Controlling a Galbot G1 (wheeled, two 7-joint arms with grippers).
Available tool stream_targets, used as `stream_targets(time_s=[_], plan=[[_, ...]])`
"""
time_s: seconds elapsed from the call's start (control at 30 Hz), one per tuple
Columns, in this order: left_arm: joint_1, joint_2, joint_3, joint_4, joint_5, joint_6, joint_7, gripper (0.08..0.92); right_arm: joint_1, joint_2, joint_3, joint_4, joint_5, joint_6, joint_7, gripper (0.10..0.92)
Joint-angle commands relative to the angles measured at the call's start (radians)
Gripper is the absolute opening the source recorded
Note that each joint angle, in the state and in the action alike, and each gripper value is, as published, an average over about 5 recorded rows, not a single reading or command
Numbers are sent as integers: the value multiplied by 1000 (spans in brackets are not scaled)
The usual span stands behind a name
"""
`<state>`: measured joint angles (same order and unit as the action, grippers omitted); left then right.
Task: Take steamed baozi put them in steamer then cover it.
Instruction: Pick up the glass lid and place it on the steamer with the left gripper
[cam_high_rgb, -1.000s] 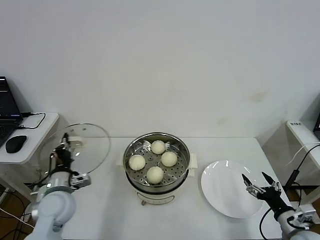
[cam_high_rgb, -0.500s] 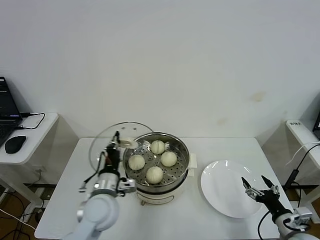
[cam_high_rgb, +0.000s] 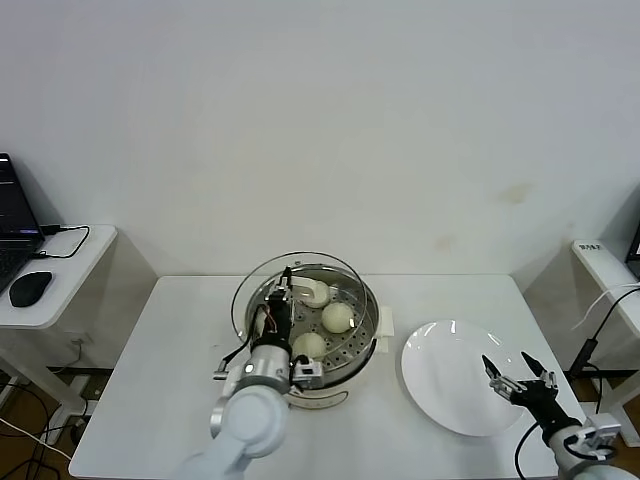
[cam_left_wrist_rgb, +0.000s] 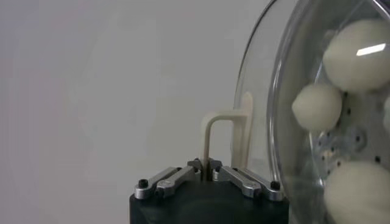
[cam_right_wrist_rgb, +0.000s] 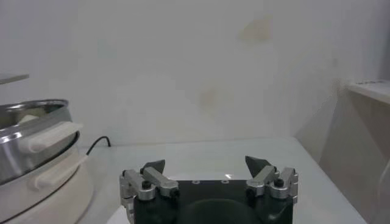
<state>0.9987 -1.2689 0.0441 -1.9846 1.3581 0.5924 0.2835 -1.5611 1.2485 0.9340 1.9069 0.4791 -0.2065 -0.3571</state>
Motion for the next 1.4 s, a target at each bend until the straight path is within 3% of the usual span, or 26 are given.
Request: stream_targets(time_s=[0.03, 0.33, 0.87, 1.4], plan=[[-16, -156, 5, 64, 155, 14, 41, 136, 1, 0, -2, -6, -4, 0, -1, 823], [3, -218, 12, 87, 225, 14, 66, 136, 3, -2, -2, -15, -6, 2, -1, 823], [33, -206, 19, 78, 271, 13, 124, 136, 8, -1, -11, -24, -17, 5, -5, 823], [30, -207, 13, 102, 266, 11, 118, 136, 7, -3, -9, -30, -23, 10, -6, 823]])
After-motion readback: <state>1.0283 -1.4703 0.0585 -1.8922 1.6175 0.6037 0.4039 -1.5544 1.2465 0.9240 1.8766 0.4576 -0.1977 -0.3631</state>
